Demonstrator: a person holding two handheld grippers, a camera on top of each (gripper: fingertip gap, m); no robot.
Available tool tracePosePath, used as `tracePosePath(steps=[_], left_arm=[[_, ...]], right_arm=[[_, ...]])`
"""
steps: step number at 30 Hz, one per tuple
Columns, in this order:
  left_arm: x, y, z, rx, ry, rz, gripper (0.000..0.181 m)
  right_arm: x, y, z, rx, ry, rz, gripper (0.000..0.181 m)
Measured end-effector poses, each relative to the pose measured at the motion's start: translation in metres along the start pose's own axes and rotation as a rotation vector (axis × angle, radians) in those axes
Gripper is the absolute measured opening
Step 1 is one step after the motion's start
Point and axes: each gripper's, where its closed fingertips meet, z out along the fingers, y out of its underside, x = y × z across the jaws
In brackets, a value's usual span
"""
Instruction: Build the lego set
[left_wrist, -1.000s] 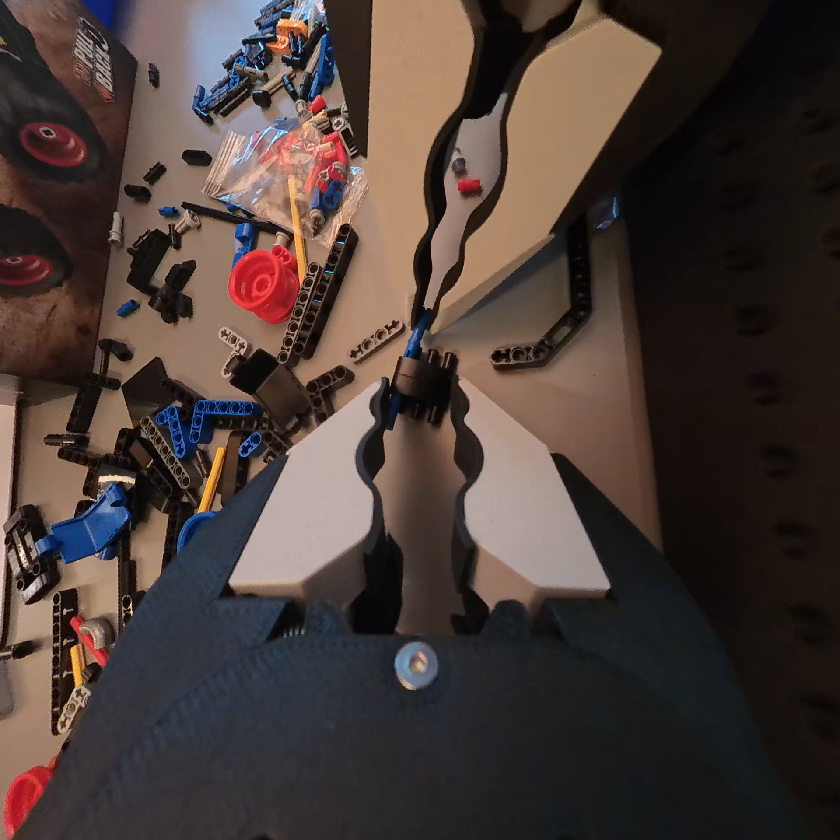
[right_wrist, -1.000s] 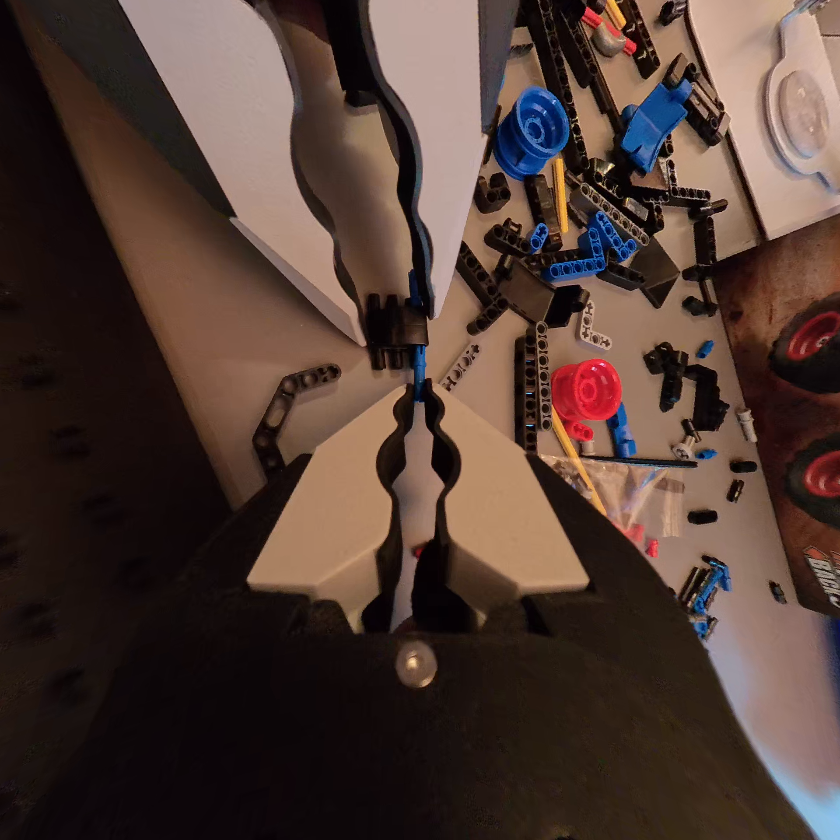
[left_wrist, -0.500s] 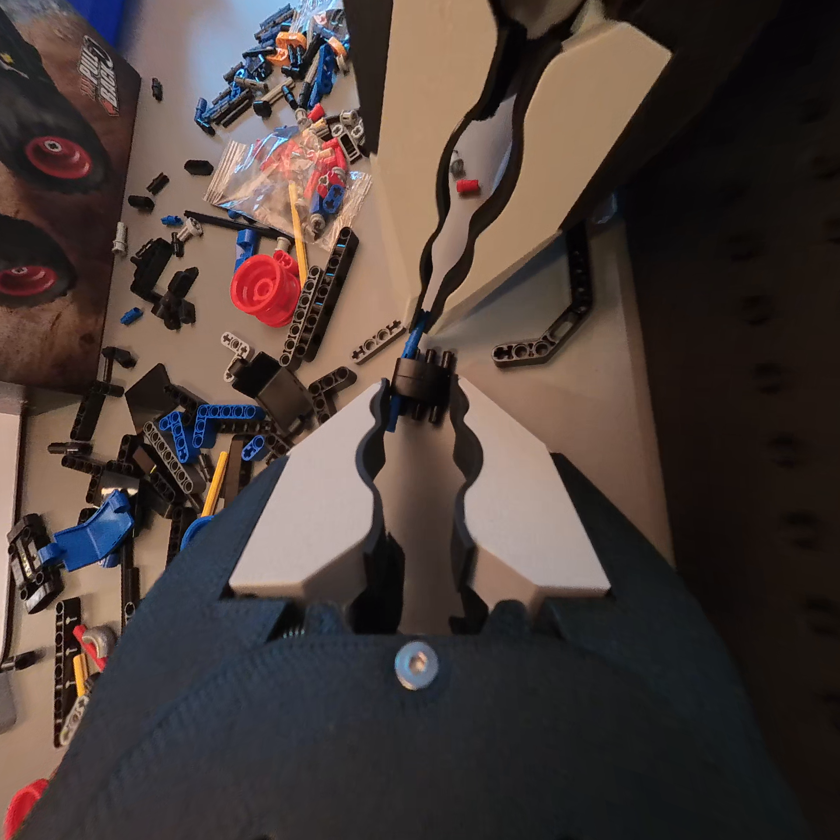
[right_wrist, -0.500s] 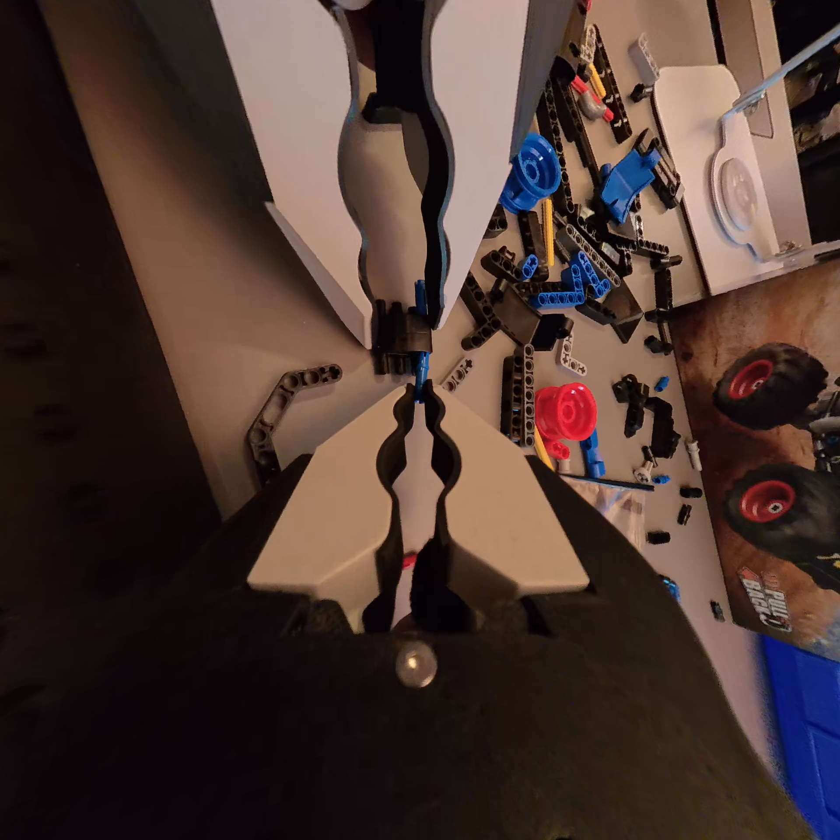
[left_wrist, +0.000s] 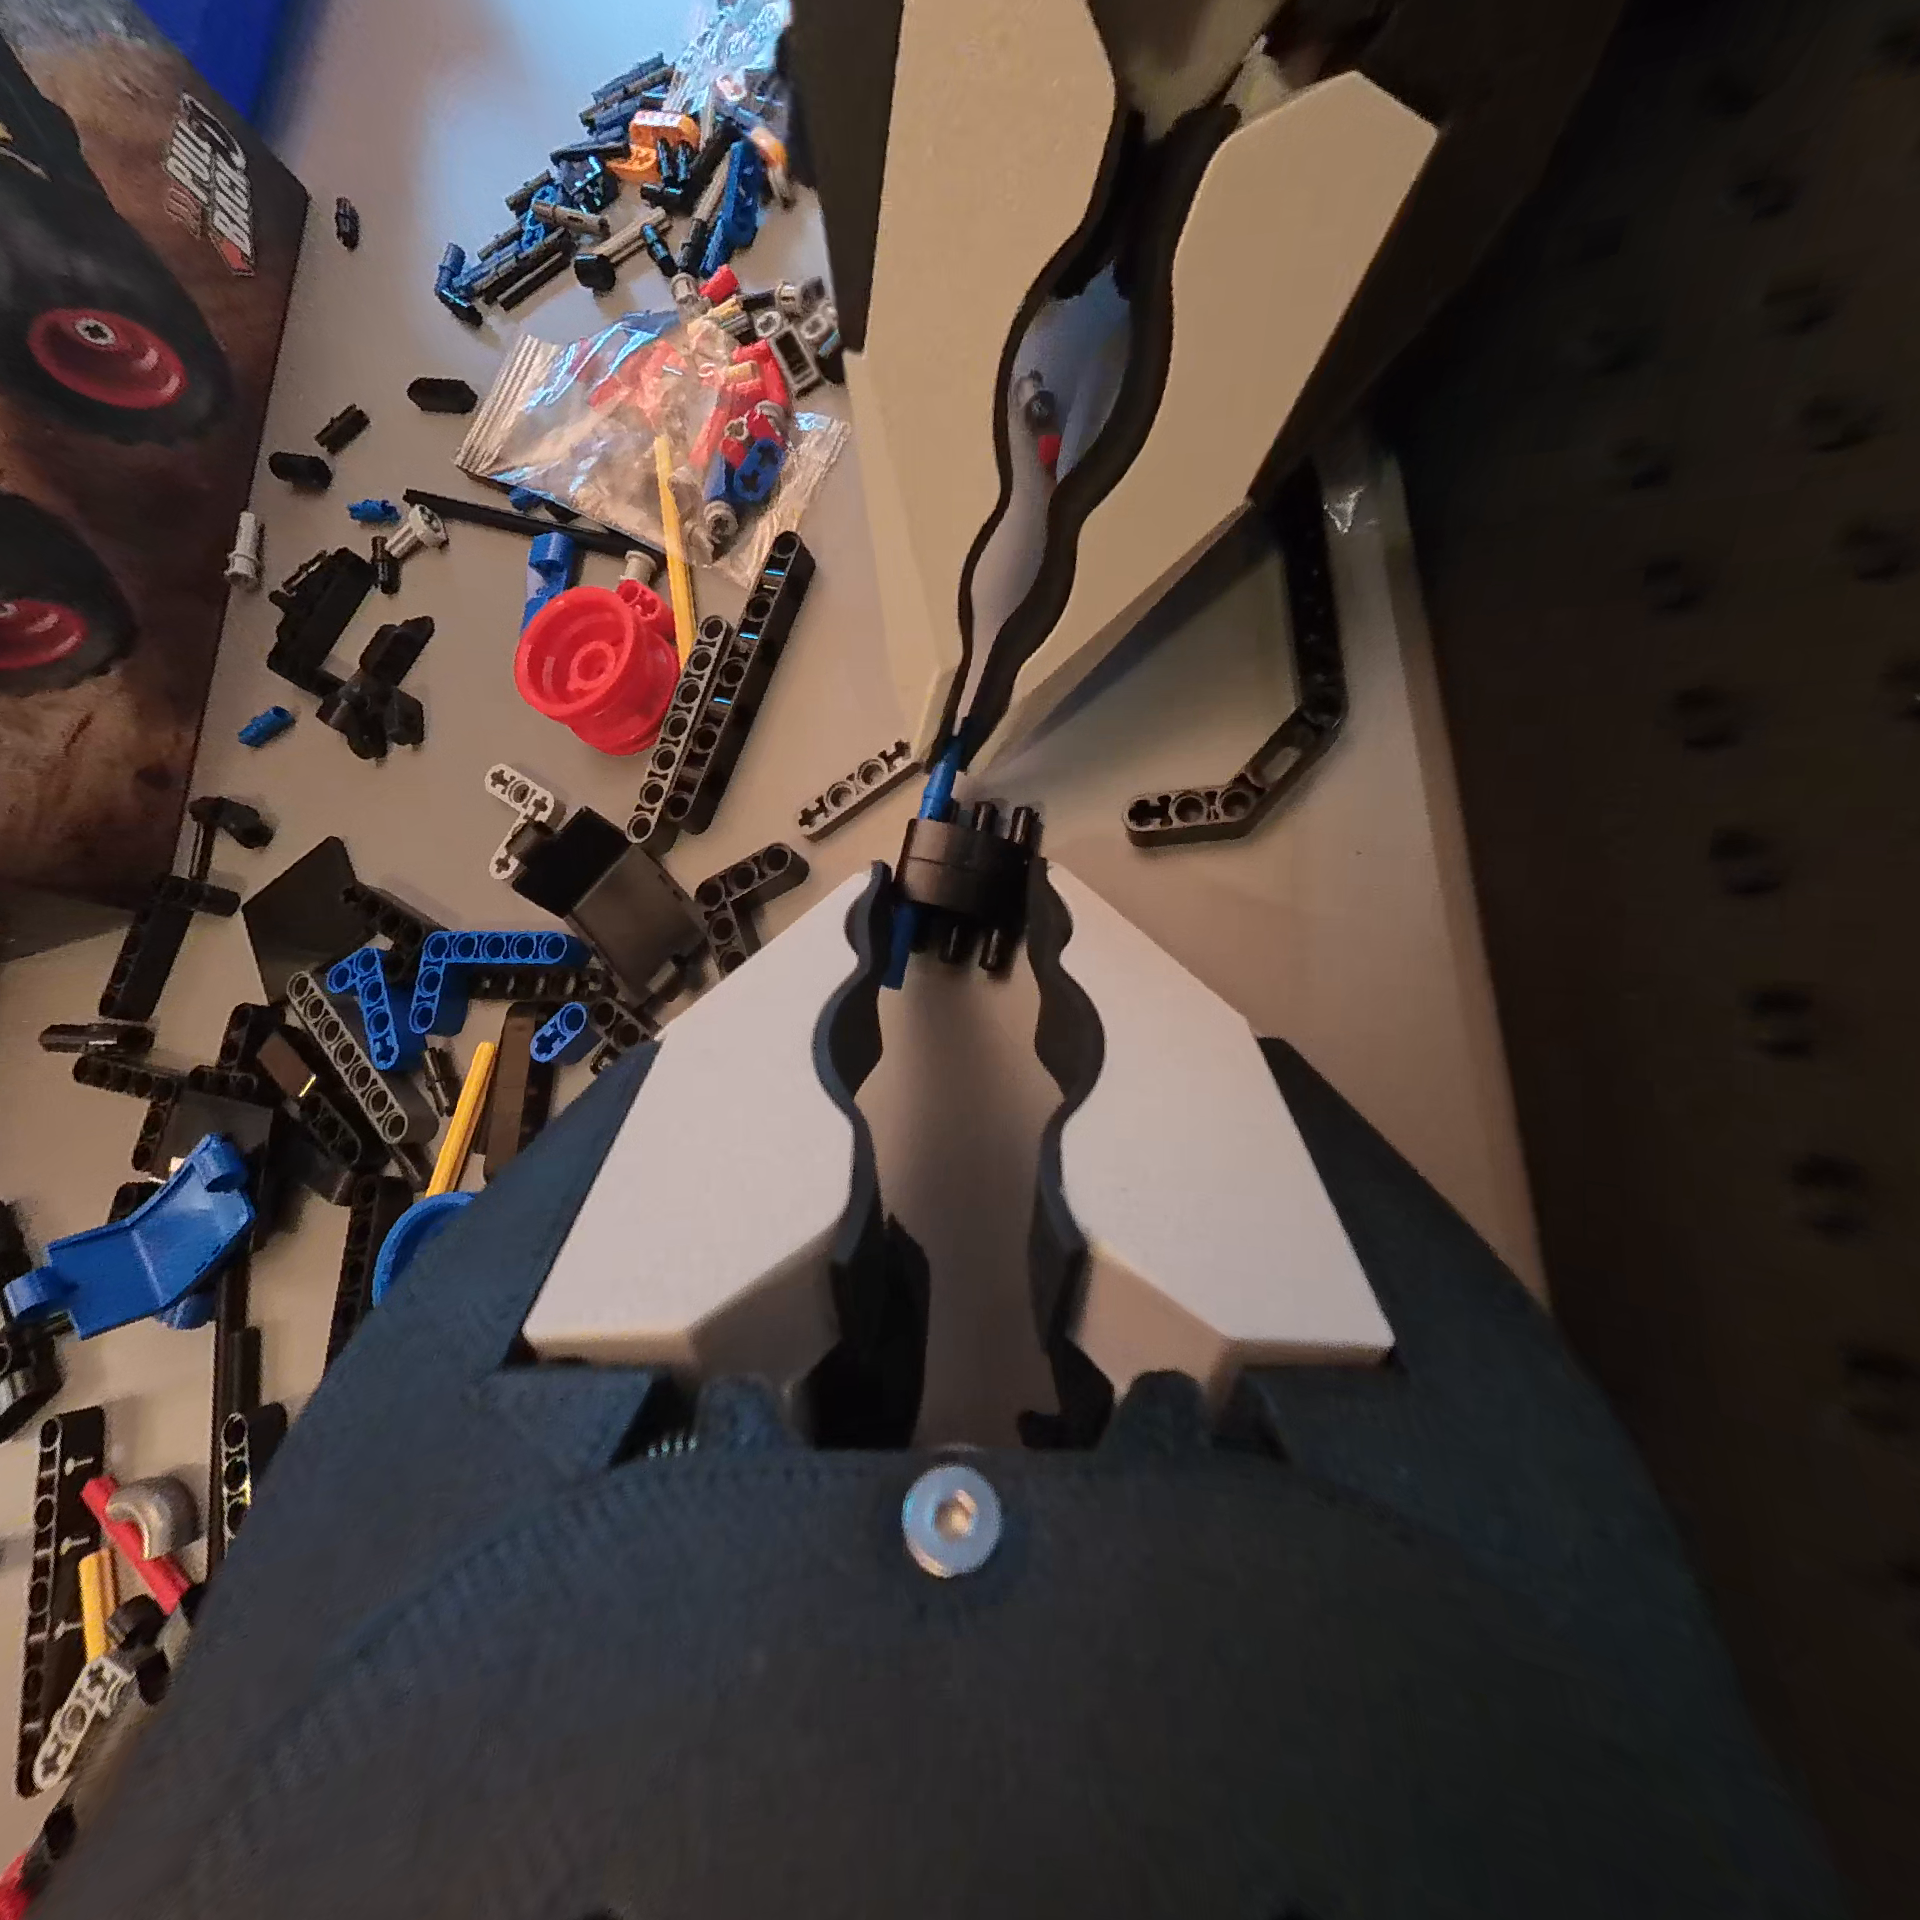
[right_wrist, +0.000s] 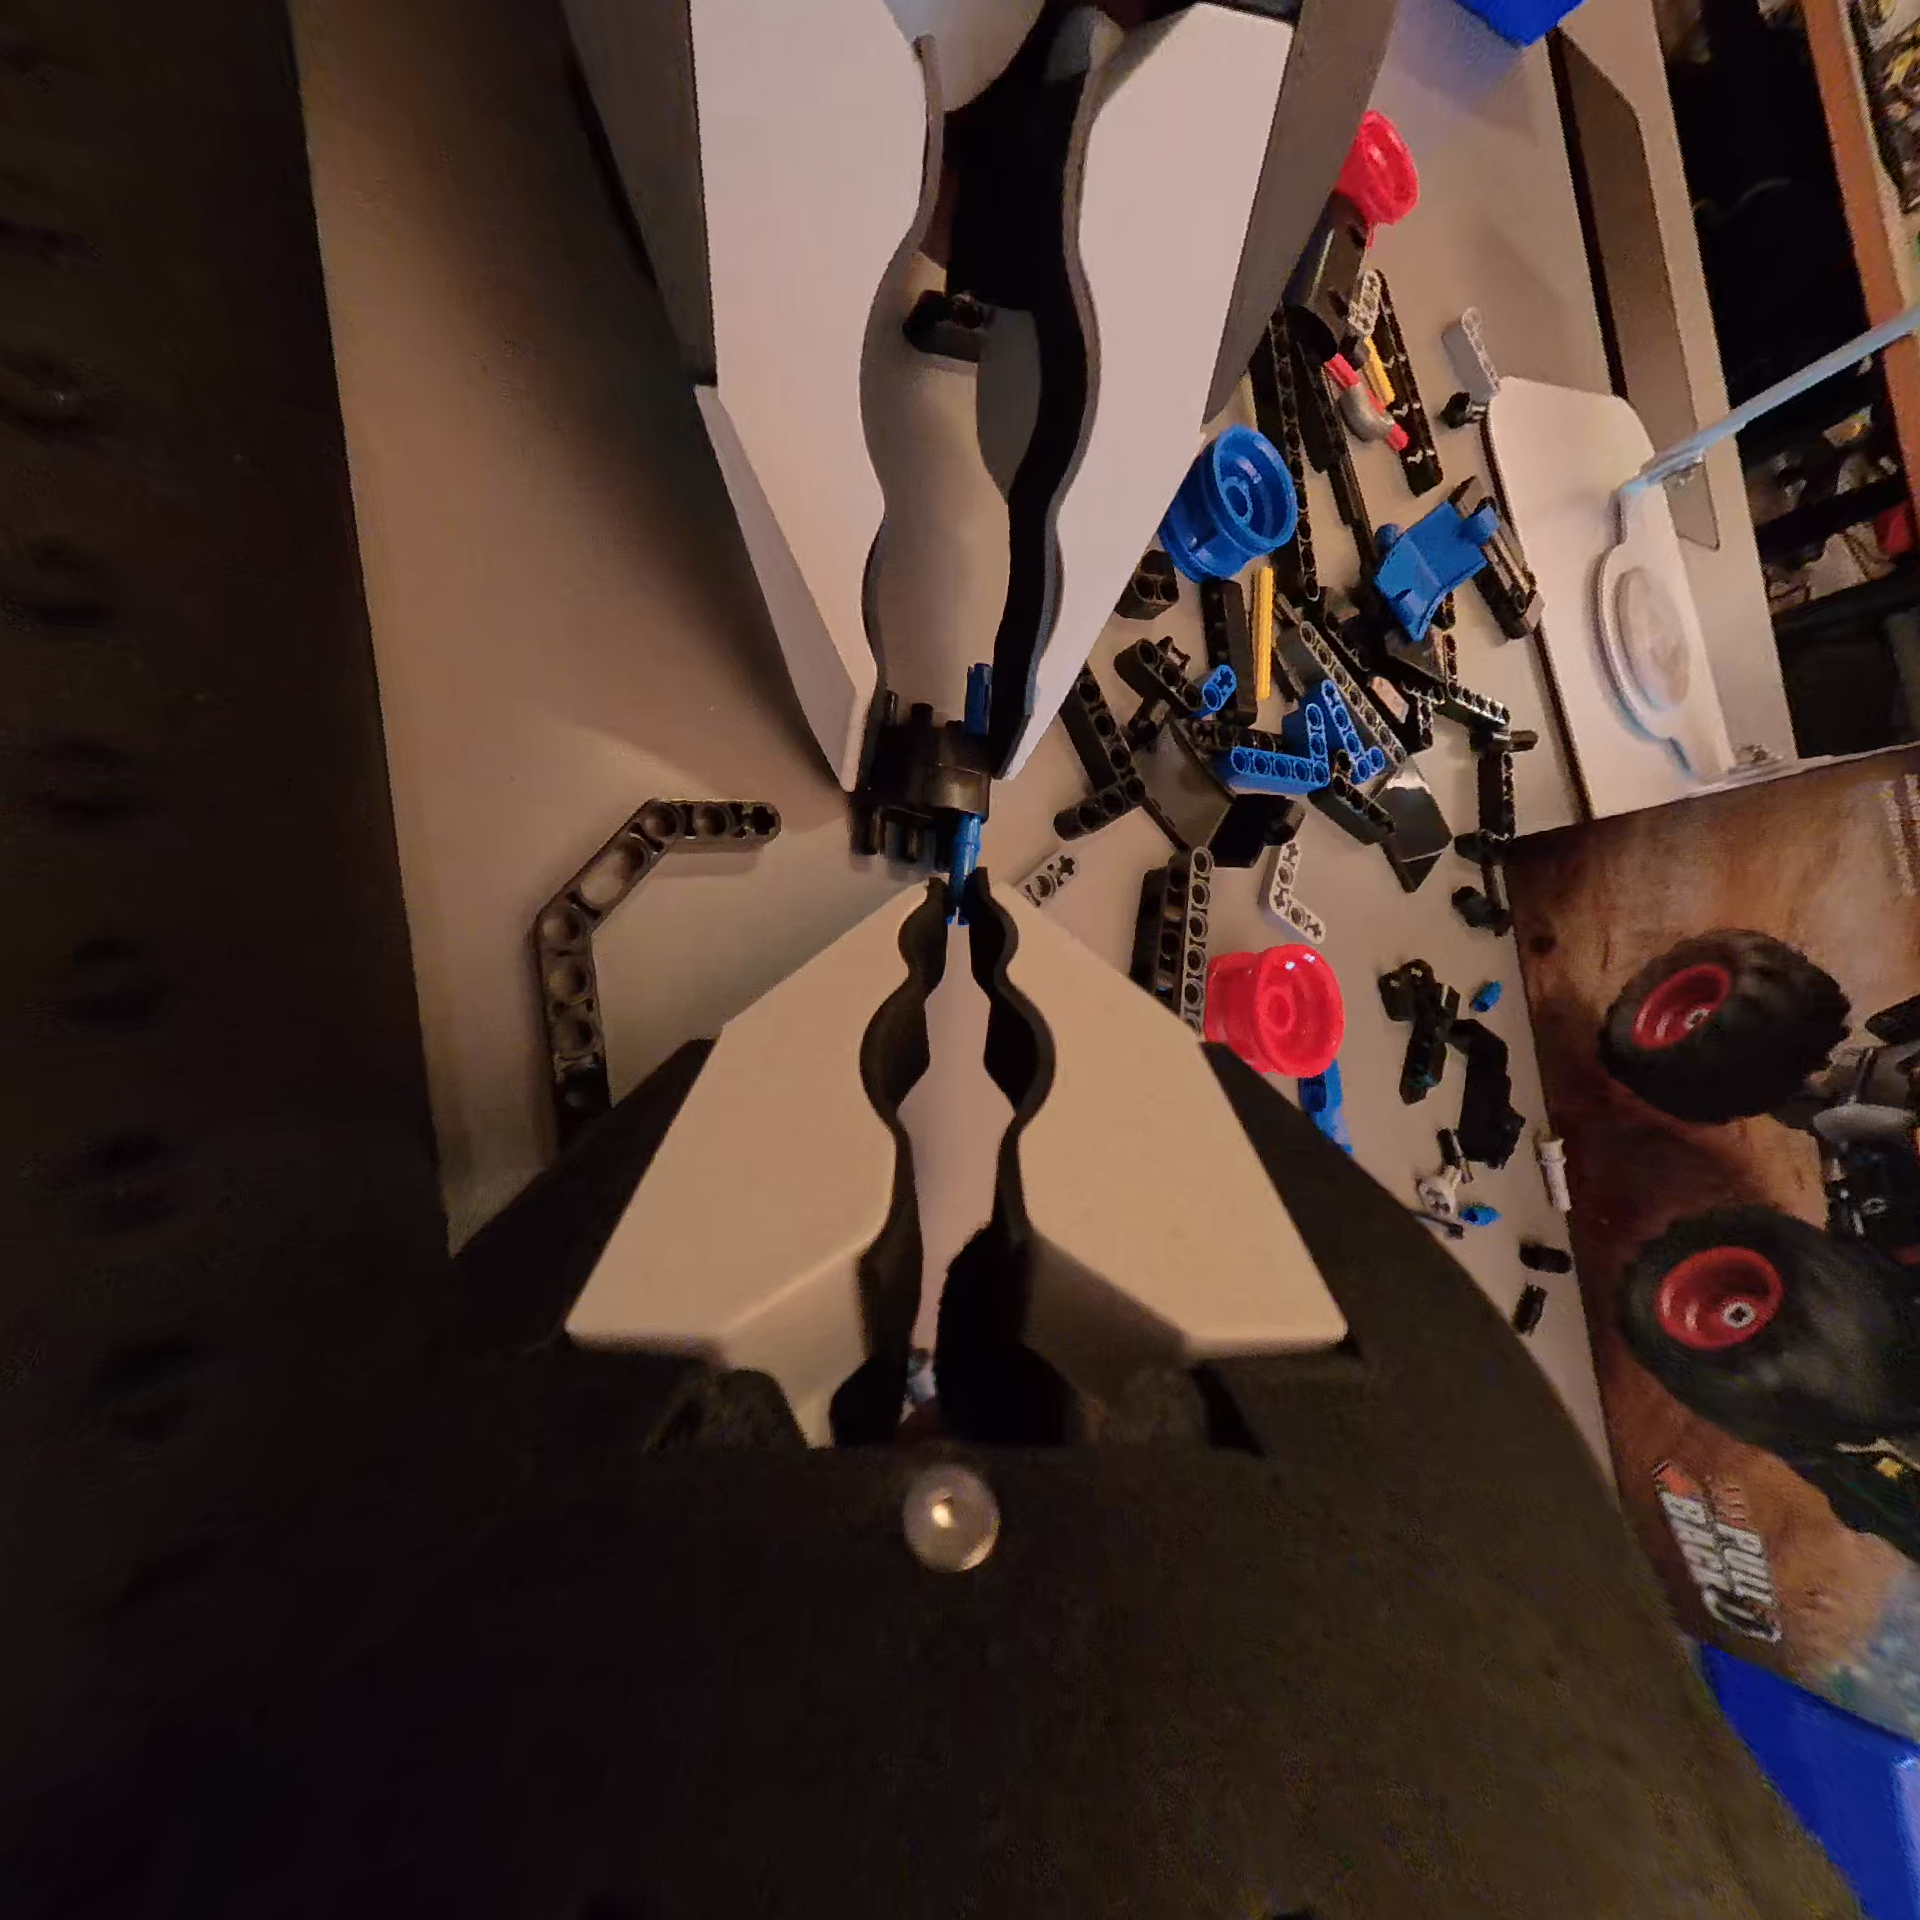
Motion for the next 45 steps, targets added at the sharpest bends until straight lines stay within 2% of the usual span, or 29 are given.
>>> tracePosePath(steps=[7, 14, 20, 35, 40, 45], left_arm=[[0.001, -0.001, 0.001, 0.006, 0.016, -0.004, 0.023], [0.0, -0.002, 0.0, -0.012, 0.006, 0.015, 0.024], [0.001, -0.004, -0.006, -0.003, 0.042, -0.025, 0.024], [0.001, 0.01, -0.02, -0.064, 0.097, -0.02, 0.023], [0.009, 0.028, -0.031, -0.167, 0.199, -0.01, 0.024], [0.022, 0.039, -0.047, -0.275, 0.394, -0.022, 0.023]], right_arm=[[0.0, -0.002, 0.005, 0.009, -0.037, -0.021, 0.001], [0.001, 0.001, 0.006, 0.028, -0.07, 0.053, 0.003], [0.008, -0.002, -0.001, 0.061, -0.05, 0.091, 0.017], [0.015, -0.005, -0.01, 0.126, -0.043, 0.144, 0.014], [0.018, -0.003, -0.011, 0.148, -0.031, 0.161, 0.012], [0.019, -0.002, -0.012, 0.158, -0.022, 0.161, 0.011]])
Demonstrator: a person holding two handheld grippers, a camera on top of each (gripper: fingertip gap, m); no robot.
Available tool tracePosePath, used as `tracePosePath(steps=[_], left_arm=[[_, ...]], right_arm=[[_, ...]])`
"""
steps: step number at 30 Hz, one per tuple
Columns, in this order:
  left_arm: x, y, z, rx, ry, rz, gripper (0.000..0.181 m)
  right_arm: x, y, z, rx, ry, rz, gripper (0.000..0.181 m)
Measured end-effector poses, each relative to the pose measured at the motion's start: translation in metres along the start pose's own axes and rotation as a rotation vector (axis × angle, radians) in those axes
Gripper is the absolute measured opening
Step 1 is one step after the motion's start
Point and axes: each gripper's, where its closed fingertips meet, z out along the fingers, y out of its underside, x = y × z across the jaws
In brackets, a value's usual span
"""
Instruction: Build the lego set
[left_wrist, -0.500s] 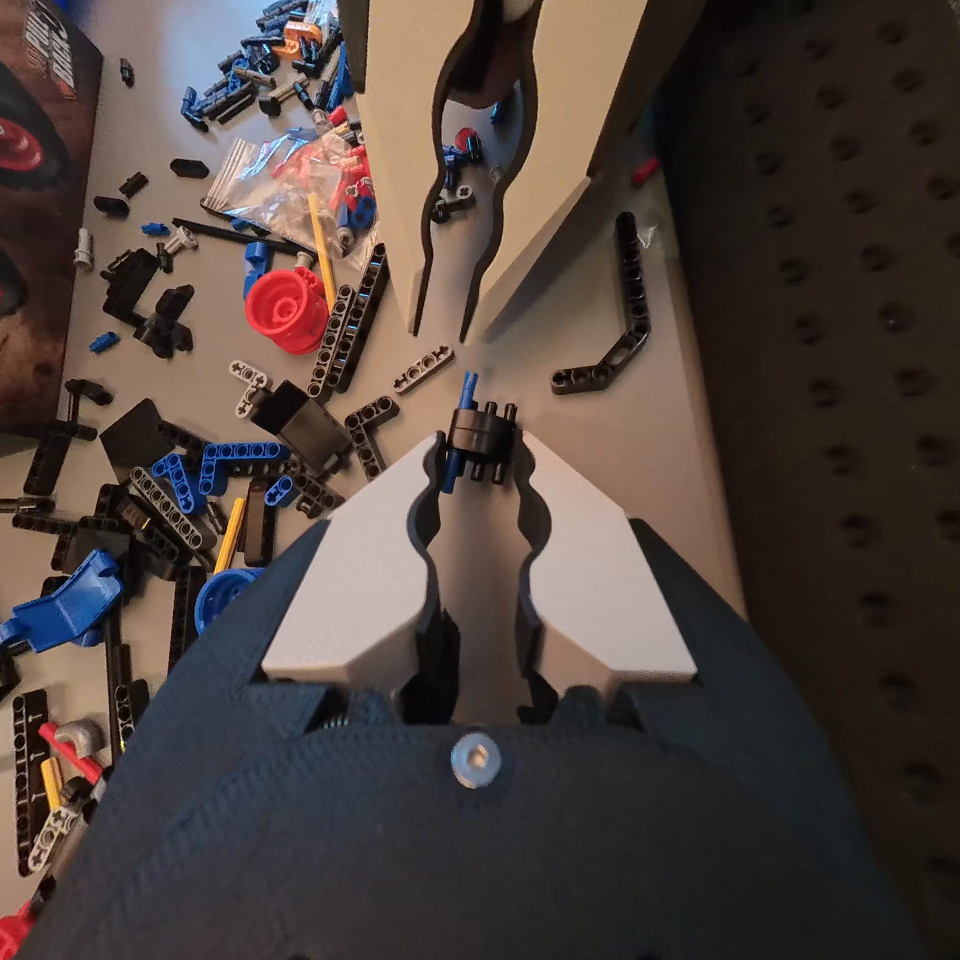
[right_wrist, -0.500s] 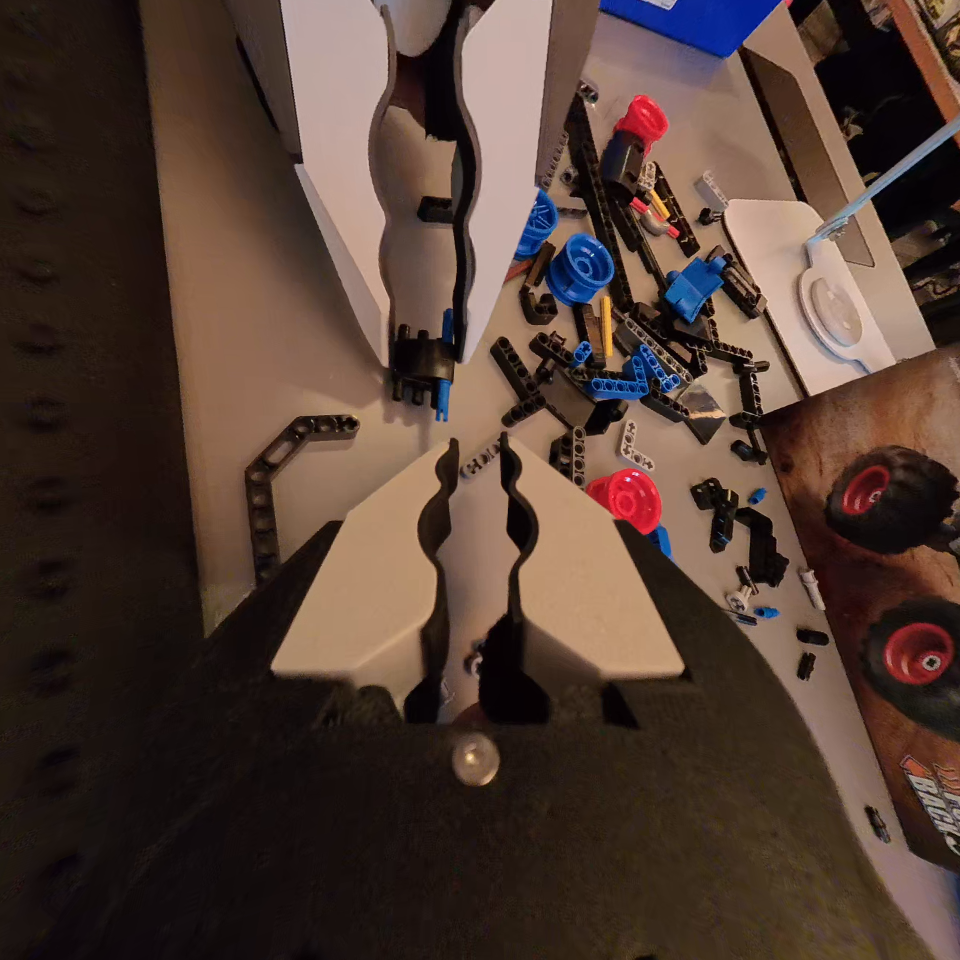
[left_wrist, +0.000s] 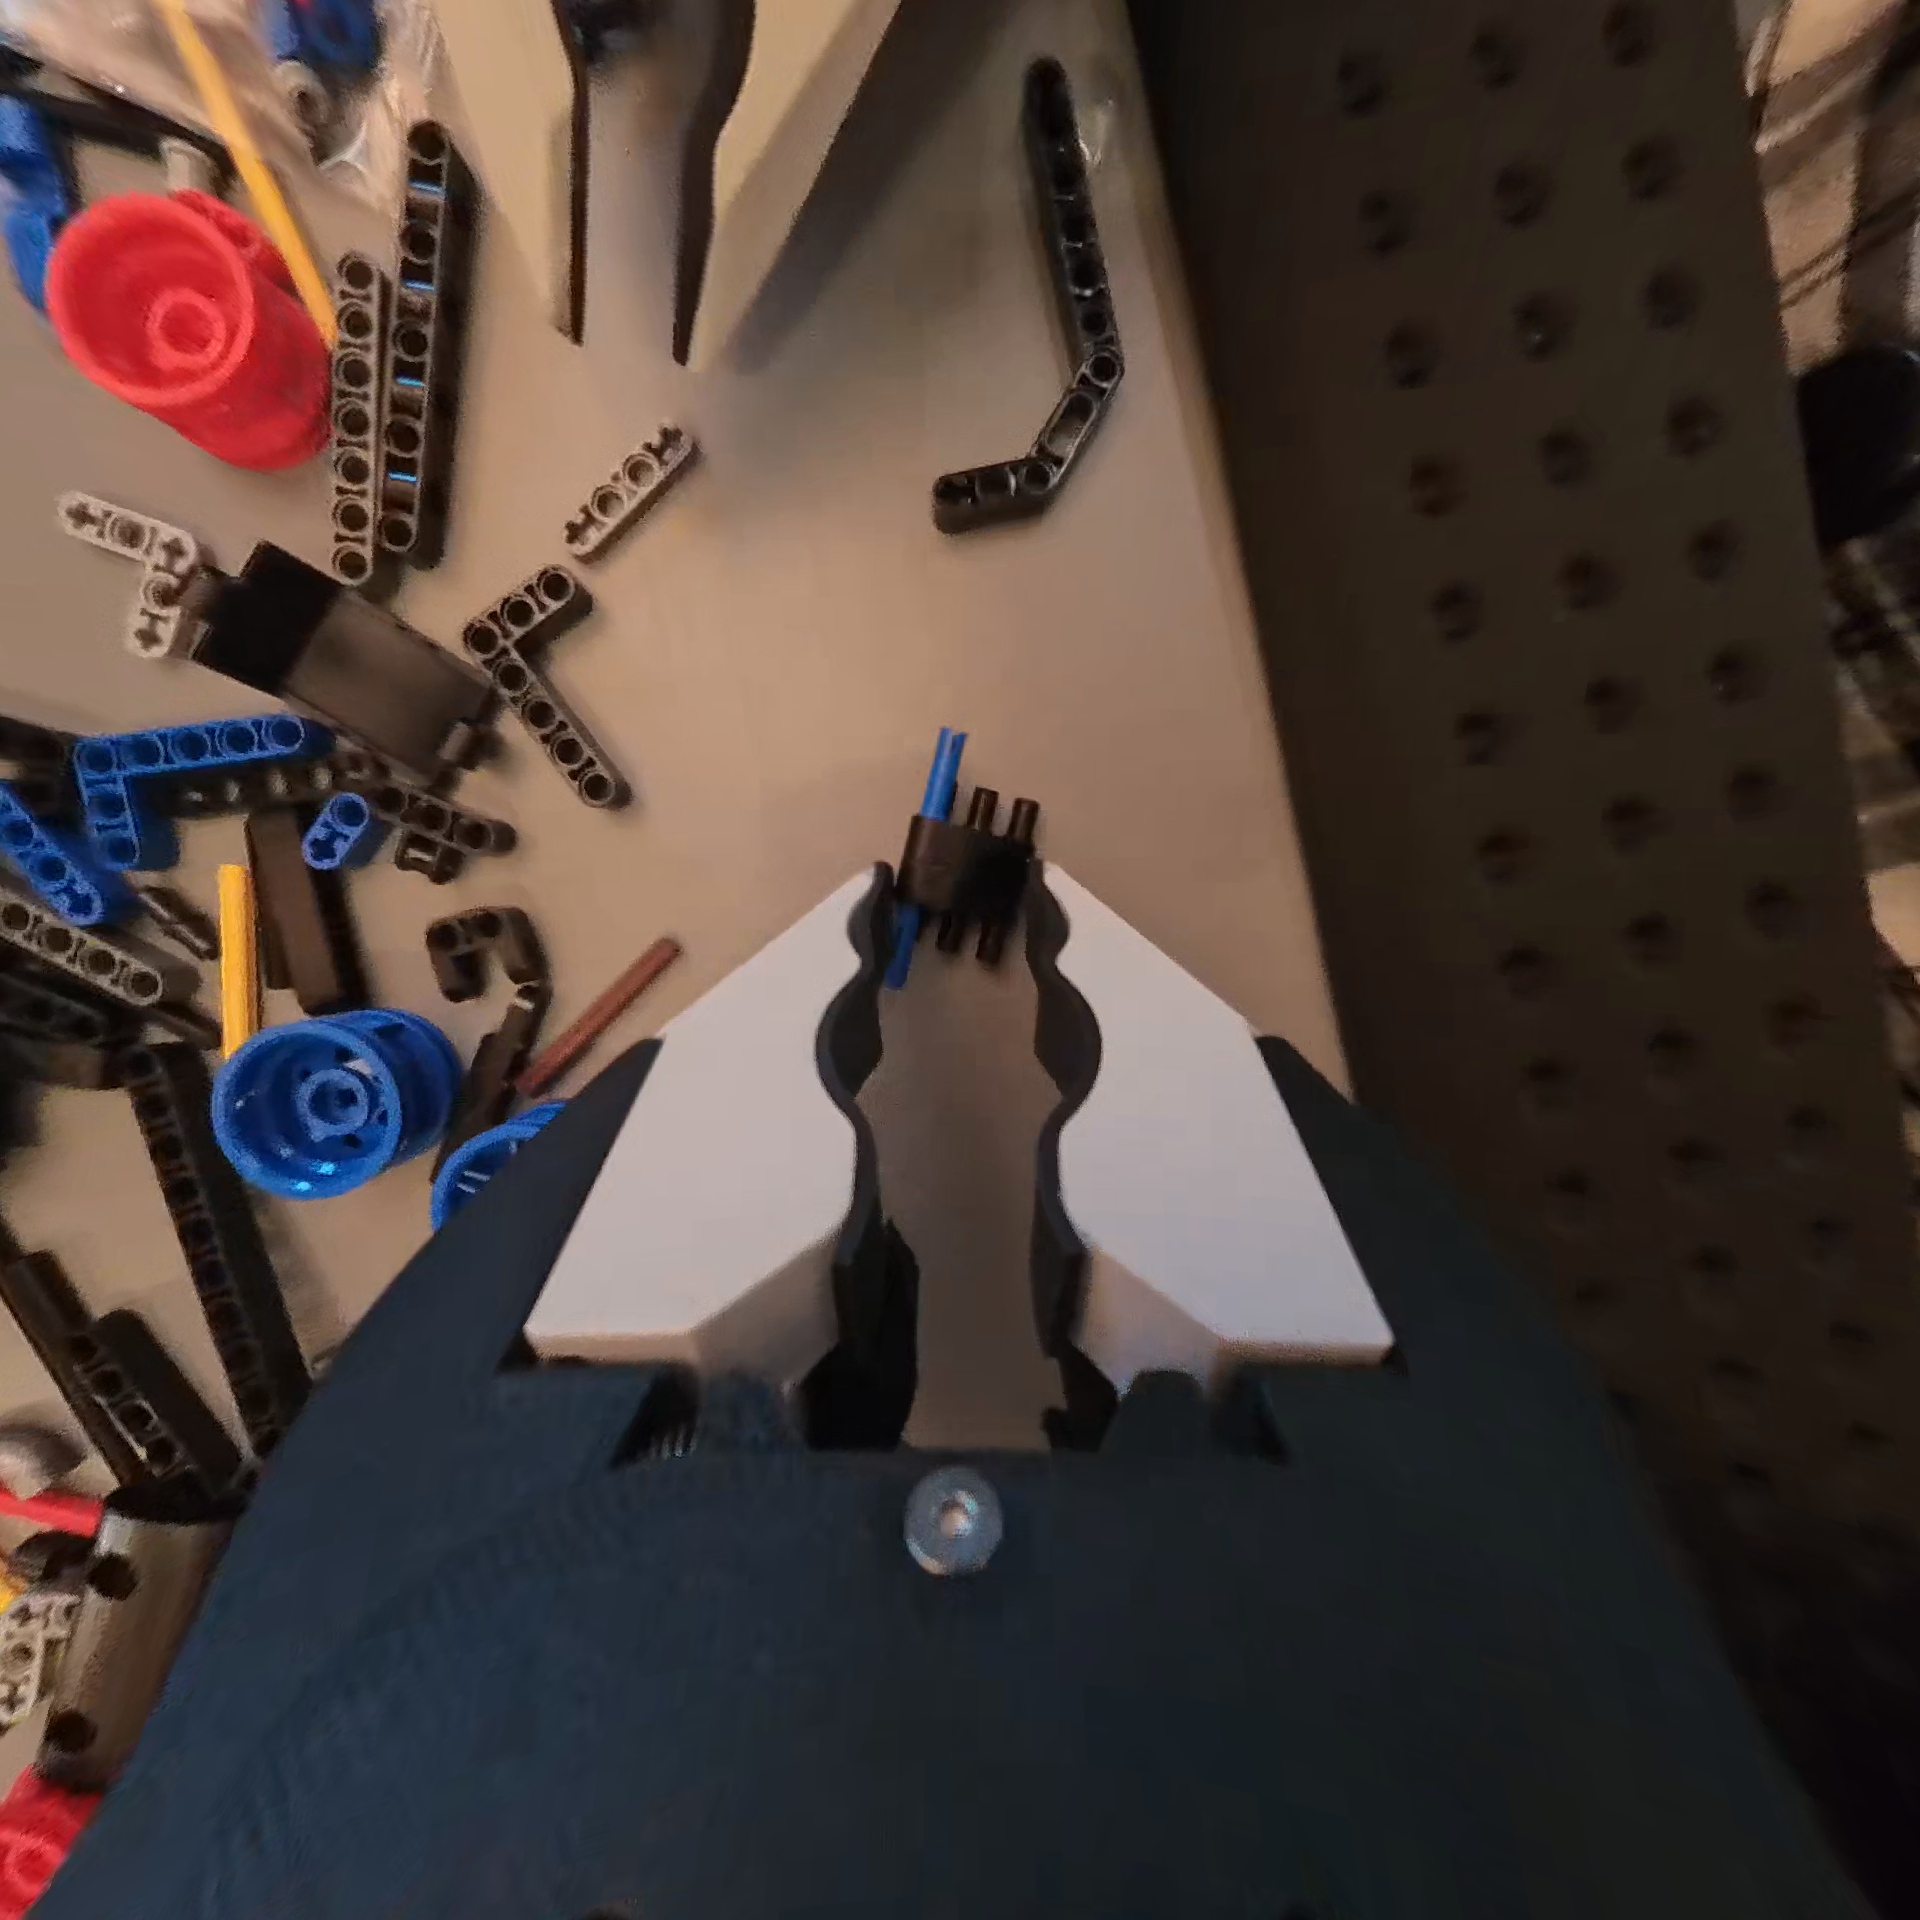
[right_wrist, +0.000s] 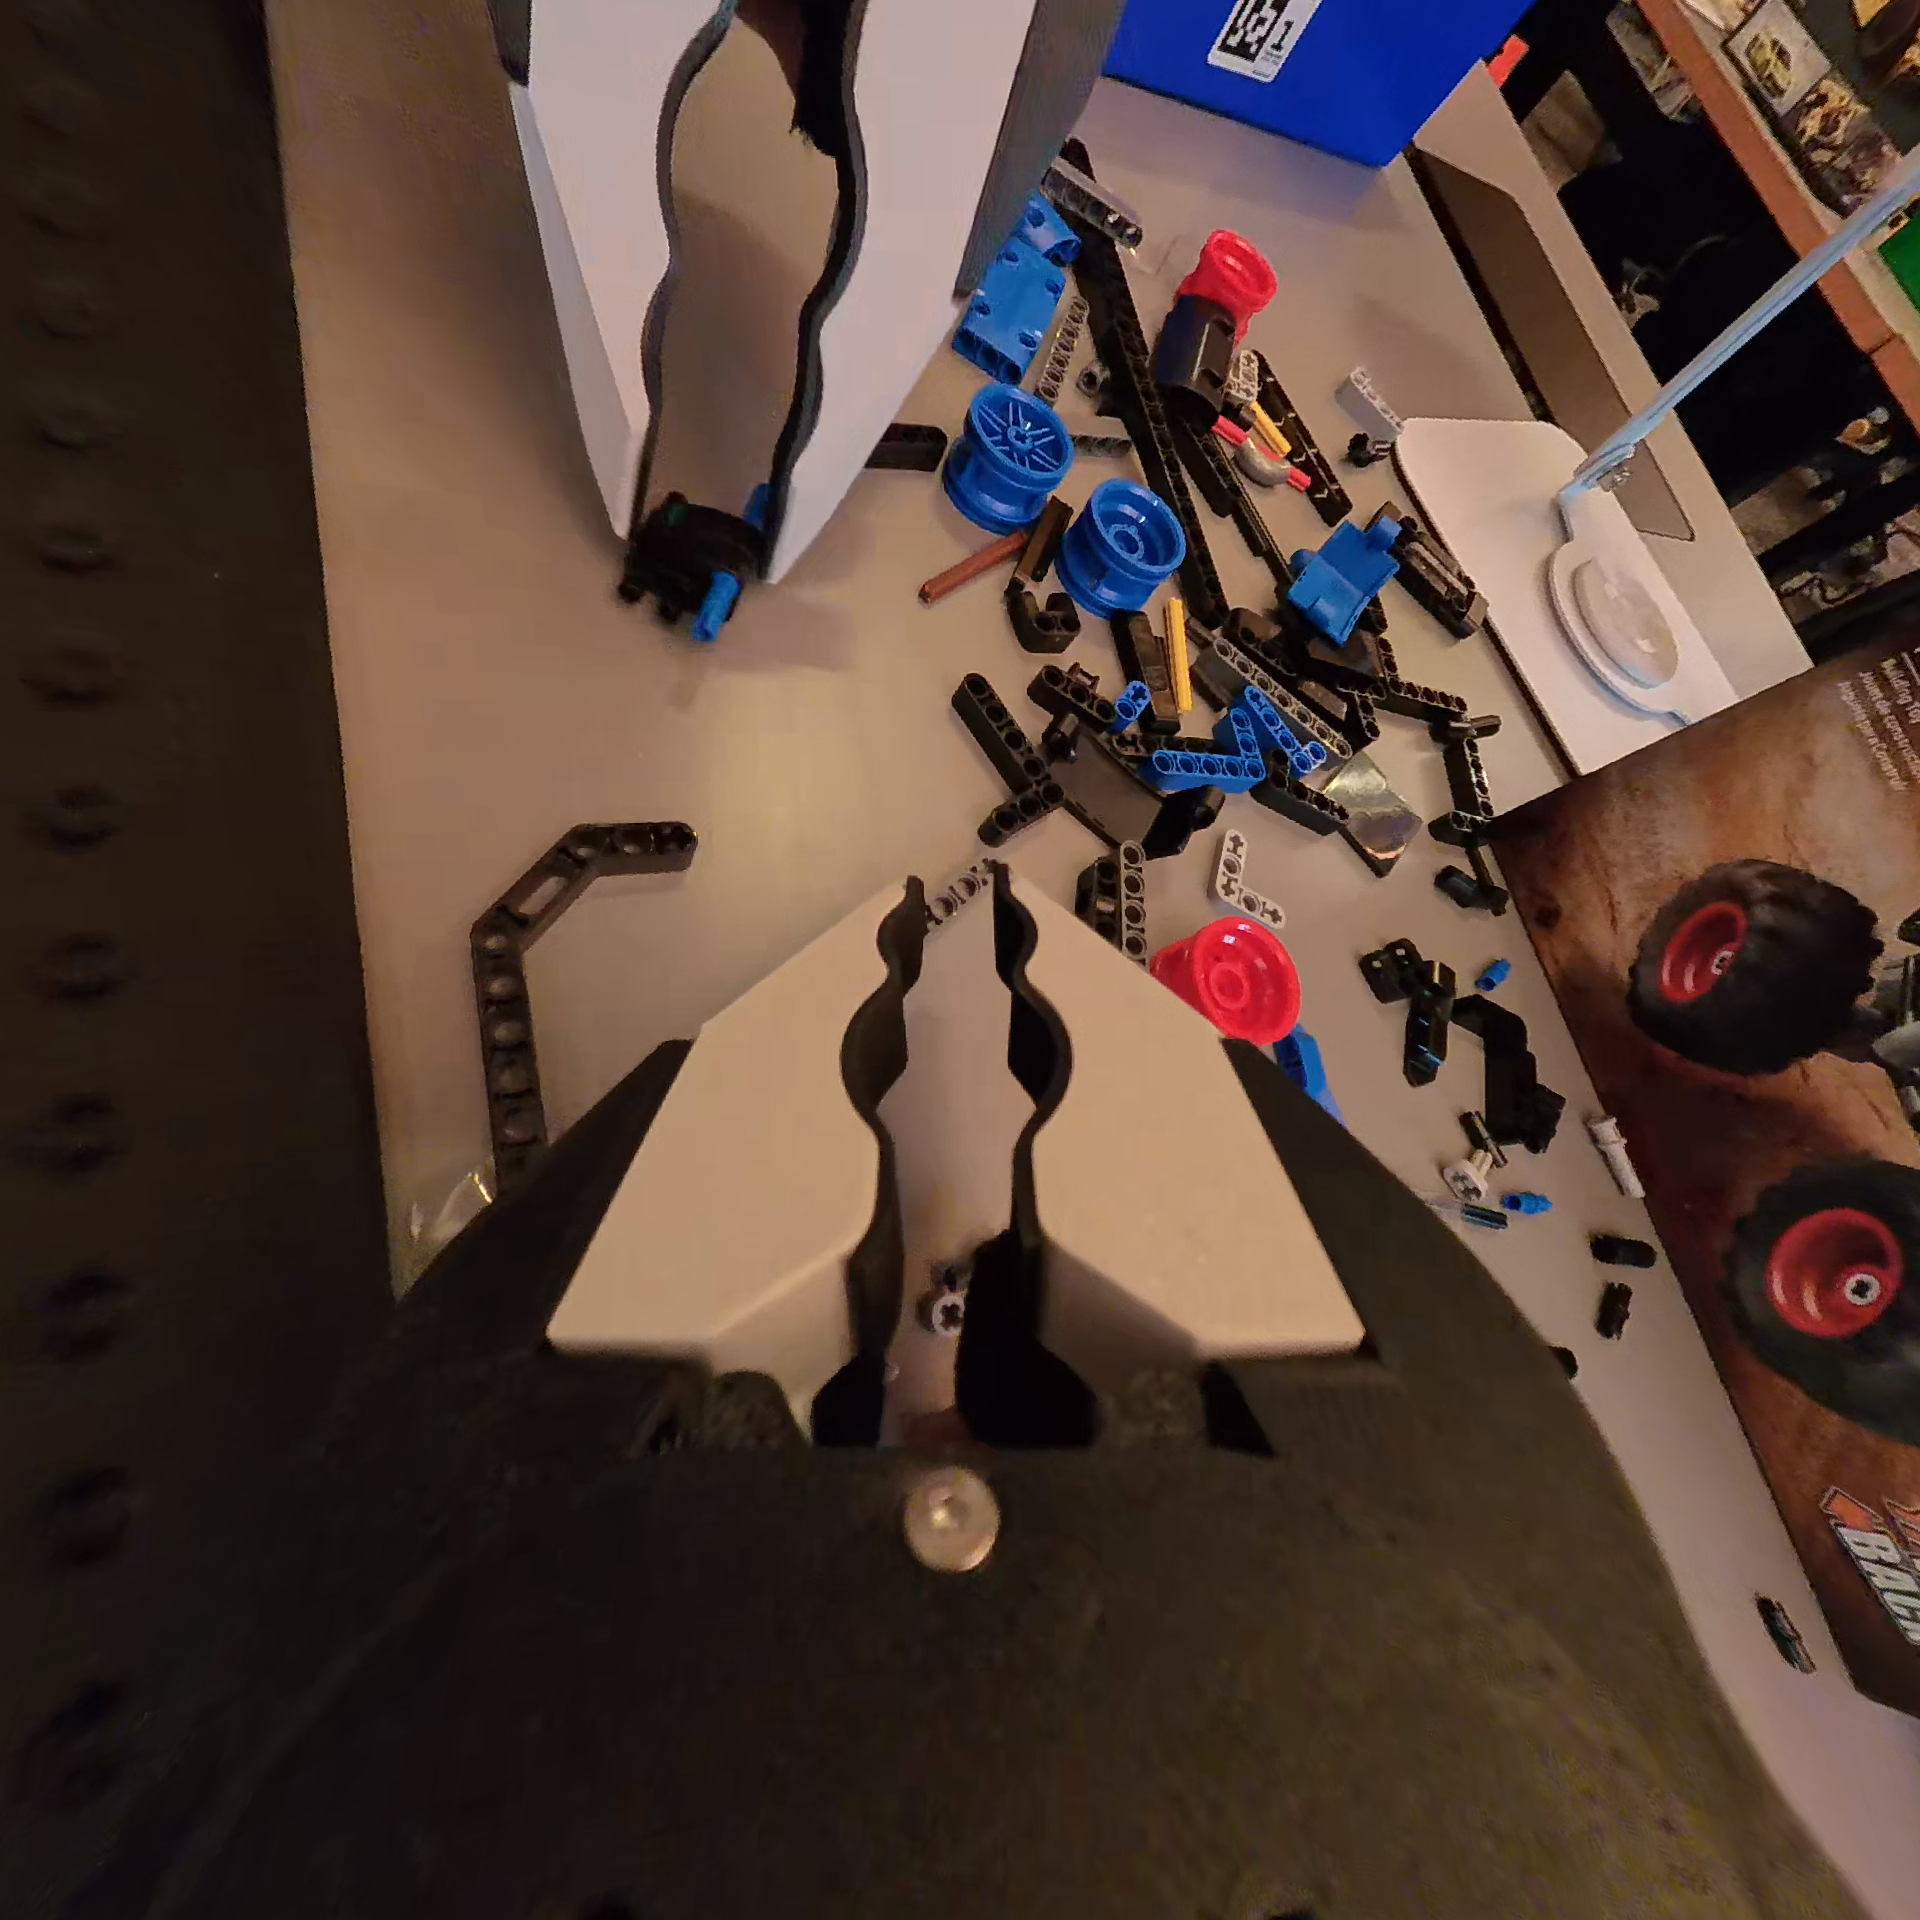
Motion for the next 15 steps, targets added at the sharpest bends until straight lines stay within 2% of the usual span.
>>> tracePosePath(steps=[3, 8, 11, 15], left_arm=[[-0.003, -0.001, 0.004, -0.02, 0.018, 0.039, 0.024], [-0.014, -0.006, 0.006, -0.016, -0.081, 0.093, 0.042], [-0.017, -0.002, -0.001, -0.019, -0.164, 0.085, 0.045], [-0.016, -0.001, -0.02, 0.056, -0.259, 0.038, 0.045]], right_arm=[[0.0, 0.001, 0.0, 0.005, -0.006, 0.005, 0.011], [0.002, 0.002, -0.003, 0.025, 0.001, 0.021, 0.011], [0.004, 0.002, -0.004, 0.025, 0.007, 0.02, 0.012], [0.007, 0.0, -0.006, 0.041, 0.015, 0.033, 0.013]])
